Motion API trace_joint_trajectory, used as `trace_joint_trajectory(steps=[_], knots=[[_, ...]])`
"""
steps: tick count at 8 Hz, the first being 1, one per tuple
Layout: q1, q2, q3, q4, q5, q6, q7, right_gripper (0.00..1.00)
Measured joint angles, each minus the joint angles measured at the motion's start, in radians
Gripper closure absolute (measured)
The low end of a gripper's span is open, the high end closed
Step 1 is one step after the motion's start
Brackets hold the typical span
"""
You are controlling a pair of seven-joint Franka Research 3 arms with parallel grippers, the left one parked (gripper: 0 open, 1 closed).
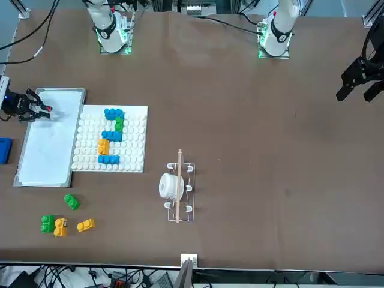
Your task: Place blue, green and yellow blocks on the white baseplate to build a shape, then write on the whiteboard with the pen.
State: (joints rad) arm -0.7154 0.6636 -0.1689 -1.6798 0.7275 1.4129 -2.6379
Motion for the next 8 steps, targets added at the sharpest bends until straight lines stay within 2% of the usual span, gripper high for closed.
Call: trace_joint_trajectory(steps=[8], knots=[[-0.008,0.014,-0.001,0.008,0.0,0.0,-0.011,0.82]])
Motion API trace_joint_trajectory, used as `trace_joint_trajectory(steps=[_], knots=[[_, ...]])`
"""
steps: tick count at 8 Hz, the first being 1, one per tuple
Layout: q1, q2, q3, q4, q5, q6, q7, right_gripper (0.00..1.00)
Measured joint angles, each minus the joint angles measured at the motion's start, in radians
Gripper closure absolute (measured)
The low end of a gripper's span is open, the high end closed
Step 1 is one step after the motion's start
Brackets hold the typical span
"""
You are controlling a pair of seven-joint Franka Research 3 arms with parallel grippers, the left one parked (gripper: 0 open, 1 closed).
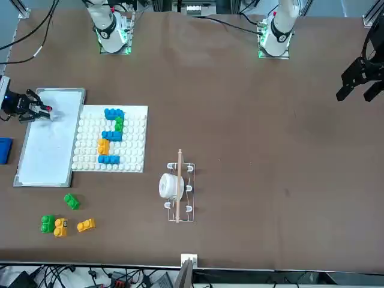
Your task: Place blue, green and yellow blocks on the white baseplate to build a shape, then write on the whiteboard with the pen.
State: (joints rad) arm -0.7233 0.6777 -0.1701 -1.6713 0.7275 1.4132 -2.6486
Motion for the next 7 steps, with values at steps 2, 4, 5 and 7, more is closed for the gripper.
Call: trace_joint_trajectory(steps=[2,4,5,7], knots=[[0.0,0.004,0.0,0.001,0.0,0.0,-0.001,0.82],[0.0,0.009,0.0,0.005,0.002,0.0,-0.001,0.82],[0.0,0.011,0.0,0.005,0.004,0.0,-0.001,0.82],[0.001,0.012,0.002,0.005,0.019,0.0,-0.001,0.82]])
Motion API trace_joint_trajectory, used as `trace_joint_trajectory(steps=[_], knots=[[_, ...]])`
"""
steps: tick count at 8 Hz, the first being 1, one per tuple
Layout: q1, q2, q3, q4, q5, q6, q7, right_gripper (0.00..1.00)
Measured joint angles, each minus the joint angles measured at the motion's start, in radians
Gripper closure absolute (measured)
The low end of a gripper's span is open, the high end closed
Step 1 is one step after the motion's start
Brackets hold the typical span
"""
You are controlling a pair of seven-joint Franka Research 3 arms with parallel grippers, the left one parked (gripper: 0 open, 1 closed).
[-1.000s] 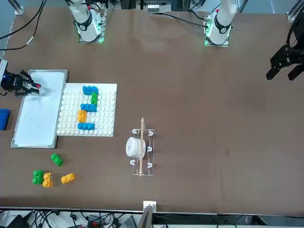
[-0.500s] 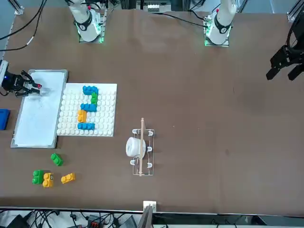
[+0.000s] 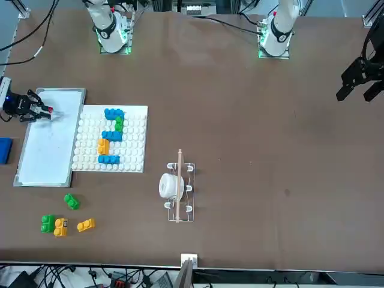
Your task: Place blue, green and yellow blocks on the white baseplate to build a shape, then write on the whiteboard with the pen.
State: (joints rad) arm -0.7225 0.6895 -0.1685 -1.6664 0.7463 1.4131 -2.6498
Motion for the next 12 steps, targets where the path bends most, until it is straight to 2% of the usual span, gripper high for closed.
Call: trace_joint_trajectory(steps=[4,8,12], knots=[[0.033,0.003,0.012,0.0,0.054,0.002,0.0,0.82],[0.101,0.028,0.013,0.001,0.134,0.028,0.0,0.82],[0.132,0.045,0.013,0.021,0.177,0.035,0.0,0.82]])
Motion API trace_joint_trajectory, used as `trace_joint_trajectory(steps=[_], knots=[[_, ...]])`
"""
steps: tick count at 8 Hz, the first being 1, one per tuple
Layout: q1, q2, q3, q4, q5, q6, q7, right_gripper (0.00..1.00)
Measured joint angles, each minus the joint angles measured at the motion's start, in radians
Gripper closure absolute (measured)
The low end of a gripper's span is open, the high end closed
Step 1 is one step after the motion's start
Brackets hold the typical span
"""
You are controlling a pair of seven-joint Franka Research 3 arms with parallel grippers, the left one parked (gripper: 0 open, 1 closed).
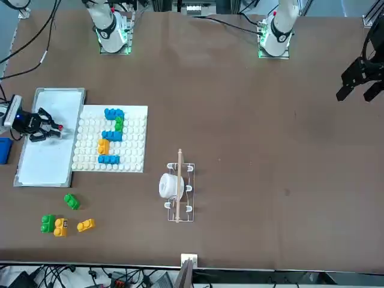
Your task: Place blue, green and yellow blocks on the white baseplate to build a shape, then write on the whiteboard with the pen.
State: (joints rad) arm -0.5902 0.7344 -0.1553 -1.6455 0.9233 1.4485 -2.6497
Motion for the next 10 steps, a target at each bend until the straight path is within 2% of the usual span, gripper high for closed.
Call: trace_joint_trajectory(steps=[7,10], knots=[[-0.019,0.149,-0.003,0.222,0.004,-0.036,0.0,0.82],[-0.035,0.172,0.001,0.274,0.005,-0.065,0.0,0.82]])
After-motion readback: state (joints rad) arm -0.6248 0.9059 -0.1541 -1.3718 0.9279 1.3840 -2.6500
